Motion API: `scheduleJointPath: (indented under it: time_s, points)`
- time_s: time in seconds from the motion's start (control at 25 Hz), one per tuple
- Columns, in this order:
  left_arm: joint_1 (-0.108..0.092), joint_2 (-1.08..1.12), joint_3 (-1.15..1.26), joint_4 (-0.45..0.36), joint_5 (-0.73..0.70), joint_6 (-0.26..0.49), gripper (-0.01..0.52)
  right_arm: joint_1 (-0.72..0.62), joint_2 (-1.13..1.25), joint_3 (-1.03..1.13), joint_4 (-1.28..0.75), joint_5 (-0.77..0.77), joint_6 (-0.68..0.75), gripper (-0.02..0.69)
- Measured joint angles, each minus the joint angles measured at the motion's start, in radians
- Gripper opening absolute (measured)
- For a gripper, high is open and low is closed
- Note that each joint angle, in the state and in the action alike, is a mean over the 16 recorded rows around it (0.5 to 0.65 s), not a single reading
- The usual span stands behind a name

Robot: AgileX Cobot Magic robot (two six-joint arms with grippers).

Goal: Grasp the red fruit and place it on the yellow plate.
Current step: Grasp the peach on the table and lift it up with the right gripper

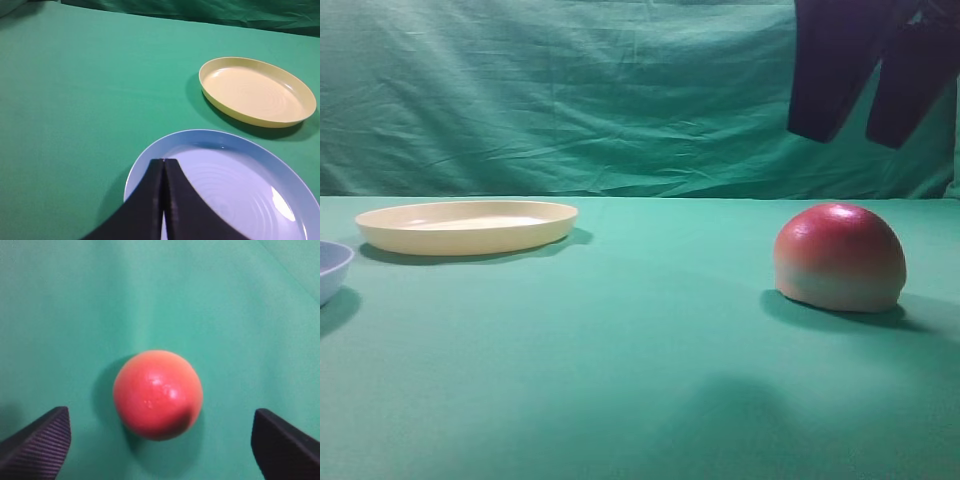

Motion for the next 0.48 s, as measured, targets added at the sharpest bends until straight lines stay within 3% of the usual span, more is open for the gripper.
scheduleJointPath:
  time_s: [0.32,0.48]
  points:
    - [0.0,0.0,0.0,0.0,0.0,0.0,0.0,0.0,0.113,-0.005,-0.011,-0.039,0.0,0.602]
    - [0.0,0.0,0.0,0.0,0.0,0.0,0.0,0.0,0.141,-0.013,-0.016,-0.048,0.0,0.548]
